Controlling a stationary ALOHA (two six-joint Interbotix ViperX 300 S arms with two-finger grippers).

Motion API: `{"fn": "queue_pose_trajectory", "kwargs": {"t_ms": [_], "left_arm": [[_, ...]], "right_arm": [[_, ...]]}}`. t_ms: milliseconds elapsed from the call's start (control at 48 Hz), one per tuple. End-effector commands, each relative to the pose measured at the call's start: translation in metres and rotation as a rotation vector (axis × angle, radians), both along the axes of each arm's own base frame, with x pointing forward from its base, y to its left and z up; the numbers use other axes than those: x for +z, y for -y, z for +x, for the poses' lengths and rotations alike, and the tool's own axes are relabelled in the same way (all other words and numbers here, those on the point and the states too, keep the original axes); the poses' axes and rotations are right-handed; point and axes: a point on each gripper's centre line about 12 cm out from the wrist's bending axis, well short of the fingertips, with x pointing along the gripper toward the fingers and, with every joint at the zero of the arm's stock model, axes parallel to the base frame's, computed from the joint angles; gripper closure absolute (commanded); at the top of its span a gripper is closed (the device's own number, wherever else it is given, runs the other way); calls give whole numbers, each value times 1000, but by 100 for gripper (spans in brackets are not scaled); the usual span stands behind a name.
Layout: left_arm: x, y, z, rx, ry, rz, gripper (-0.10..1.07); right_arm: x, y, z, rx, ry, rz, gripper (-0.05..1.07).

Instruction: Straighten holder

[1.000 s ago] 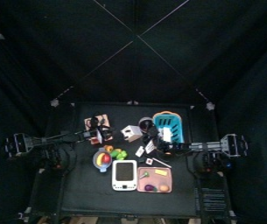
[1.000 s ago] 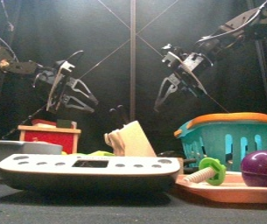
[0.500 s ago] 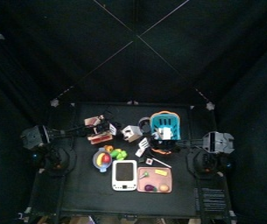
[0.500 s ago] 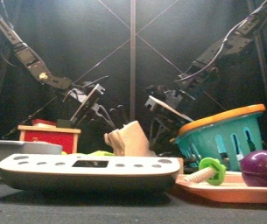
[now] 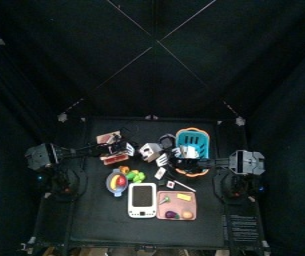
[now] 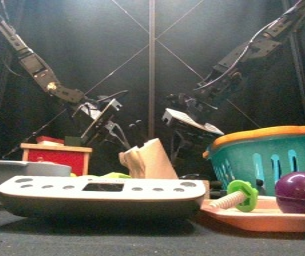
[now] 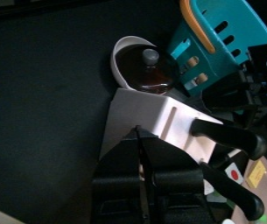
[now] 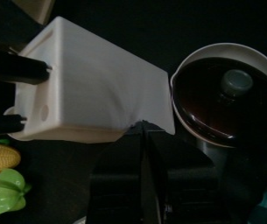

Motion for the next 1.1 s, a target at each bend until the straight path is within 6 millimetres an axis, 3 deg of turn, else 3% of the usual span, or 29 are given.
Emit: {"fn": "queue_pose_trajectory", "kwargs": {"t_ms": [0,208,375,479,729,917,1083], "left_arm": [[14,5,3,-17,31,17,72],[26,19,-11,-37,53,25,72],[19,20,-17,-31,30,15,72],[21,20,-20,-29,19,11,72],[40,14,-50,27,65,34,72],[59,13,-40,-20,95,108,72],[60,16,-45,-31,94,120,72]], "right_arm": [[16,2,8,6,45,-14,73],[11,10,31,30,41,-58,73],[20,41,37,1,57,-106,73],[18,46,41,16,48,-131,73],[34,36,20,24,59,-145,73],[56,14,-5,76,77,-193,73],[81,15,-9,80,141,-201,72]]}}
